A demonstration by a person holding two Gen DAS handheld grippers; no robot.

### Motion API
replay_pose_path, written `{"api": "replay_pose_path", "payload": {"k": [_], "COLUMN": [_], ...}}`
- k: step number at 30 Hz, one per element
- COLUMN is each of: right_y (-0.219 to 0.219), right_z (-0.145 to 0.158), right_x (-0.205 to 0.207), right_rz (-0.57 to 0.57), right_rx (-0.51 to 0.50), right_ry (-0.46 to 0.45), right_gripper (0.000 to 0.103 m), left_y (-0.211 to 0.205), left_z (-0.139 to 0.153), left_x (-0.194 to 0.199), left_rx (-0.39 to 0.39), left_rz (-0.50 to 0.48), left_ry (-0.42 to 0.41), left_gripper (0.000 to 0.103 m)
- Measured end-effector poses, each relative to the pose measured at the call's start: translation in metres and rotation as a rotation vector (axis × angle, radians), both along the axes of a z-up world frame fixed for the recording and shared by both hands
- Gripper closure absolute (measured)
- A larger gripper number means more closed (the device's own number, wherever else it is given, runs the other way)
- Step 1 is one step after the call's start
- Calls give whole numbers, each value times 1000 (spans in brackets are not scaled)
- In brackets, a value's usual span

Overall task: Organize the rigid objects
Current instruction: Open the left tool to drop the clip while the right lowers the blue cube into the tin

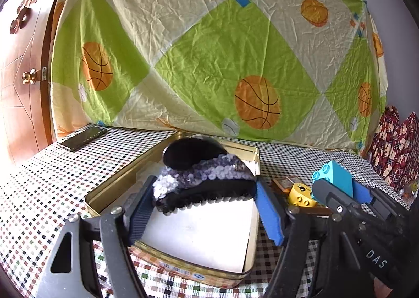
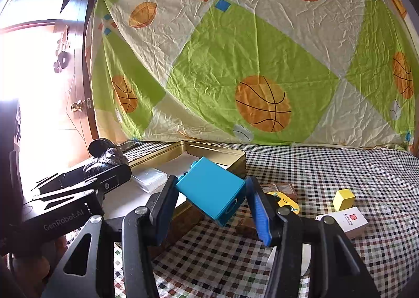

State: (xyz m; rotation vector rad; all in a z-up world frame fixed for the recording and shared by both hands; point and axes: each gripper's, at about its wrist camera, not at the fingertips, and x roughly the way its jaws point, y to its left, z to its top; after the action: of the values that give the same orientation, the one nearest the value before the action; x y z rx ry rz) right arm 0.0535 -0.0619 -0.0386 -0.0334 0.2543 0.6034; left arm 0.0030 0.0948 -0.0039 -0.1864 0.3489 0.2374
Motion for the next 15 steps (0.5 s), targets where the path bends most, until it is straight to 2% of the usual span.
{"api": "replay_pose_path", "payload": {"k": [15], "right_y": [21], "right_z": [-2], "right_x": [9], "right_rz": [41], "right_rx": [-30], "right_ry": [20], "right_gripper": [48], "left_y": [23], "left_z": [-5], "left_x": [13], "left_rx": [-14], "left_rz": [19], "left_ry": [61], "left_gripper": [30]}}
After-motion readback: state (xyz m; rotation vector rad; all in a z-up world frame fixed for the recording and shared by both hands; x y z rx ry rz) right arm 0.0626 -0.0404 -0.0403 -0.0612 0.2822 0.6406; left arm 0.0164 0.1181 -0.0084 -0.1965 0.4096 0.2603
